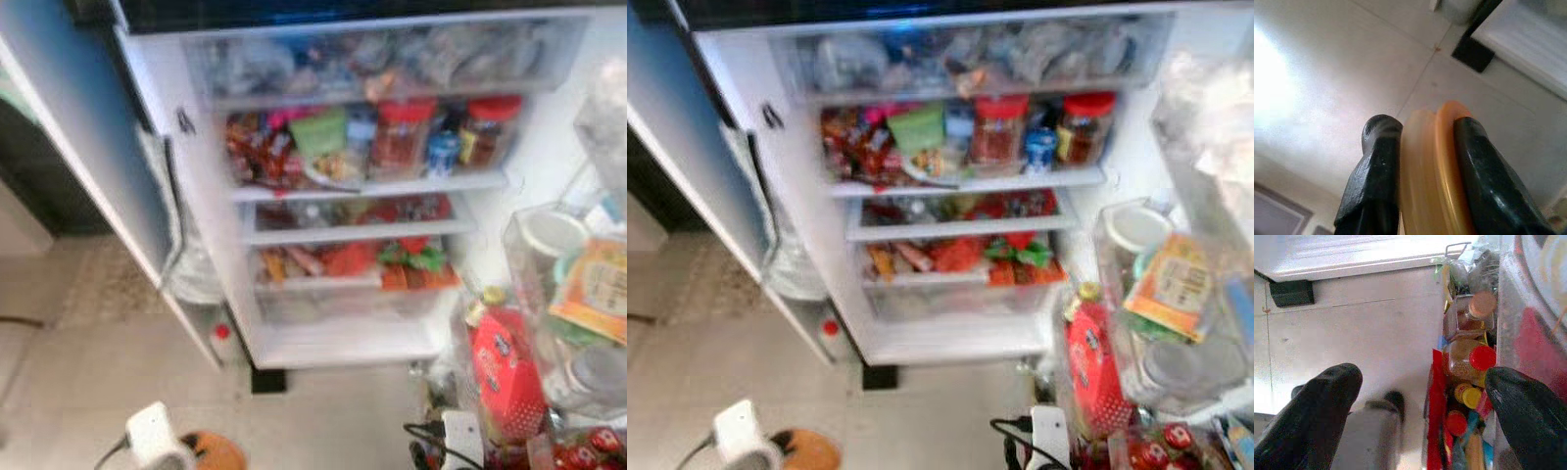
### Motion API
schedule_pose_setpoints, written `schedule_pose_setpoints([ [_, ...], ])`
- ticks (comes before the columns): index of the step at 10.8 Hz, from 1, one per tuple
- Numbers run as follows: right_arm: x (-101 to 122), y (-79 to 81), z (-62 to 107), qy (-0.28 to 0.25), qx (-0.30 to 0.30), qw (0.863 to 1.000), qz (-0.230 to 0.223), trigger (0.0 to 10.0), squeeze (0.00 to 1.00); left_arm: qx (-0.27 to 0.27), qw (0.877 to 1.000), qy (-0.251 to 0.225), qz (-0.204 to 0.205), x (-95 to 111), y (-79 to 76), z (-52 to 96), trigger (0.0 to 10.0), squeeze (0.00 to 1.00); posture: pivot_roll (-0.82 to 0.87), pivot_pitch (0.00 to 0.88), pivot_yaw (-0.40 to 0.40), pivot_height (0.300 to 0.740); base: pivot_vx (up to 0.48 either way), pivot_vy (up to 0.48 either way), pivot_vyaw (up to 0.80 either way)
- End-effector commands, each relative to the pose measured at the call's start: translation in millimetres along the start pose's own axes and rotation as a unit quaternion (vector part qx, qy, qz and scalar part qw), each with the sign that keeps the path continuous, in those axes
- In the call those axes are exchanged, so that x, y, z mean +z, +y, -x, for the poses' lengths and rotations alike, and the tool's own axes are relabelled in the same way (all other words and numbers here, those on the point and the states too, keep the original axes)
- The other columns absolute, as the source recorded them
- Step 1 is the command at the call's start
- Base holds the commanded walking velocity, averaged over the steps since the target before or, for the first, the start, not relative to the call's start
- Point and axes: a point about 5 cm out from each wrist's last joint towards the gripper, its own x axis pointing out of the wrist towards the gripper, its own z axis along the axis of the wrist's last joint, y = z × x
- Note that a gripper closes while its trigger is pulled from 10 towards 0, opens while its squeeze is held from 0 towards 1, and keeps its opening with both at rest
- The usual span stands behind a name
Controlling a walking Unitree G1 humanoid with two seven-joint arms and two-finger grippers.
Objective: Restocking fridge
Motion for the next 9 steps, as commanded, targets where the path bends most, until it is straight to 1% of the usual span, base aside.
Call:
schedule_pose_setpoints([
  [1, 8, -12.1, -0.1, -0.015, -0.018, 1.000, 0.001, 10.0, 0.00, 0.000, 1.000, 0.023, -0.004, -12, -1.0, 1.5, 10.0, 0.00, -0.11, 0.079, 0.042, 0.740, 0.000, -0.371, 0.00],
  [2, 8, -11.8, -0.1, -0.014, -0.016, 1.000, 0.003, 10.0, 0.00, -0.001, 1.000, 0.022, -0.006, -12, -1.0, 1.5, 10.0, 0.00, -0.11, 0.079, 0.042, 0.740, 0.000, -0.296, 0.00],
  [3, 8, -11.7, -0.1, -0.014, -0.016, 1.000, 0.001, 10.0, 0.00, -0.004, 1.000, 0.019, -0.003, -12, -1.4, 1.5, 10.0, 0.00, -0.11, 0.079, 0.042, 0.740, 0.000, 0.000, 0.00],
  [5, 7, -12.5, 0.1, -0.014, -0.019, 1.000, -0.001, 10.0, 0.00, -0.032, 0.999, -0.014, 0.004, -6, -4.9, 1.8, 10.0, 0.00, -0.11, 0.082, 0.041, 0.740, 0.000, 0.000, 0.00],
  [6, 7, -12.6, 0.1, -0.013, -0.020, 1.000, -0.002, 10.0, 0.00, -0.079, 0.993, -0.079, 0.042, 23, -26.5, 0.3, 10.0, 0.00, -0.11, 0.081, 0.041, 0.740, 0.000, 0.000, 0.00],
  [7, 7, -12.7, 0.3, -0.013, -0.021, 1.000, -0.002, 10.0, 0.00, -0.122, 0.980, -0.144, 0.065, 67, -58.6, 2.3, 10.0, 0.00, -0.11, 0.084, 0.044, 0.740, 0.000, 0.000, 0.00],
  [8, 5, -12.9, 0.6, -0.011, -0.021, 1.000, -0.002, 10.0, 0.00, -0.155, 0.969, -0.176, 0.081, 86, -71.6, 5.9, 10.0, 0.00, -0.11, 0.090, 0.047, 0.740, 0.000, 0.000, 0.00],
  [9, 3, -13.0, 1.3, -0.009, -0.021, 1.000, -0.003, 10.0, 0.00, -0.194, 0.954, -0.204, 0.106, 103, -84.5, 10.7, 10.0, 0.00, -0.12, 0.101, 0.051, 0.740, 0.000, 0.000, 0.00],
])
